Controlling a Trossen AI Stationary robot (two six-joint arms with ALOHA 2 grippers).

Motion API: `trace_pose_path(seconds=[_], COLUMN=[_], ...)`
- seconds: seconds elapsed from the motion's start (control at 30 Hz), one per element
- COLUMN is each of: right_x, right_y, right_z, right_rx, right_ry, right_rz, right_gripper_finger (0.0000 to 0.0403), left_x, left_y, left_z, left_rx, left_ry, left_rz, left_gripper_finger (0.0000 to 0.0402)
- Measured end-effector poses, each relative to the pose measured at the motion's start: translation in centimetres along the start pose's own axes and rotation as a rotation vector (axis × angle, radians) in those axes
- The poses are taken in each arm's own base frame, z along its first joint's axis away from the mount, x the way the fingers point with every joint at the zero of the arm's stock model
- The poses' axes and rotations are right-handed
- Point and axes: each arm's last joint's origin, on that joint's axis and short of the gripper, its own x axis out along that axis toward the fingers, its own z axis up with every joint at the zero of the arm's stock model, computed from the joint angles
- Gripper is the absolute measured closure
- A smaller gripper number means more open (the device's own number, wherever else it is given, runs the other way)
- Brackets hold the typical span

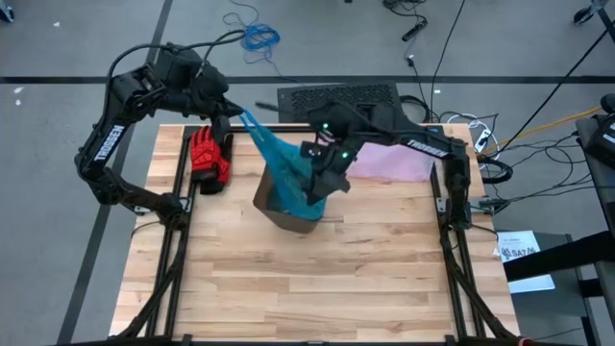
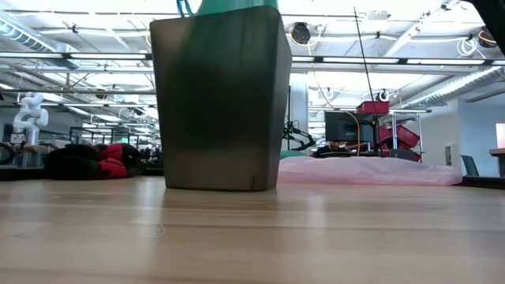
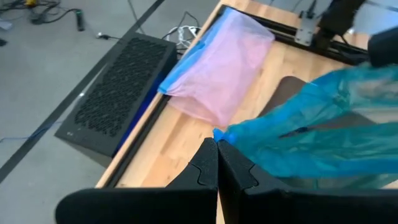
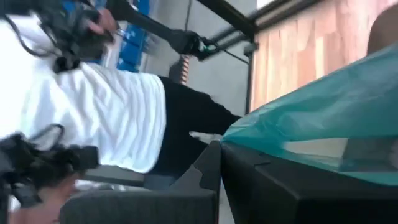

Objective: Place trash/remove bag and relplace
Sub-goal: Remove the blue trash bag from the black trash bin

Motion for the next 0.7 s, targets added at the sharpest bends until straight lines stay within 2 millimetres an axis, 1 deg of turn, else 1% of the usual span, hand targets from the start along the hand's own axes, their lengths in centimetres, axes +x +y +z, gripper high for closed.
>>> trace_pose_path(seconds=[0.07, 0.13, 0.3, 0.47, 0.53, 0.6, 0.7], right_x=[-0.2, 0.0, 1.8, 3.3, 3.5, 3.9, 4.1], right_y=[0.2, -0.2, -2.4, -3.3, -3.5, -3.9, -4.6], right_z=[0.0, -0.2, -0.4, -0.9, -1.1, -1.0, -0.9], right_rx=[0.011, 0.034, 0.095, 0.123, 0.13, 0.126, 0.123], right_ry=[-0.01, -0.001, 0.076, 0.156, 0.179, 0.183, 0.165], right_rz=[0.002, -0.043, -0.13, -0.141, -0.154, -0.182, -0.296], right_gripper_finger=[0.0403, 0.0403, 0.0403, 0.0403, 0.0403, 0.0403, 0.0403], left_x=[0.1, 0.2, 0.5, 0.8, 1.0, 1.1, 1.1], left_y=[-0.4, -0.8, -1.5, -1.9, -1.9, -1.9, -1.9], left_z=[0.1, 0.1, 0.2, 0.3, 0.3, 0.4, 0.3], left_rx=[0.014, 0.016, 0.022, 0.028, 0.016, 0.012, 0.011], left_ry=[0.001, 0.001, 0.009, 0.017, 0.021, 0.024, 0.027], left_rz=[-0.019, -0.033, -0.066, -0.084, -0.087, -0.087, -0.088], left_gripper_finger=[0.0402, 0.0402, 0.0402, 0.0402, 0.0402, 0.0402, 0.0402])
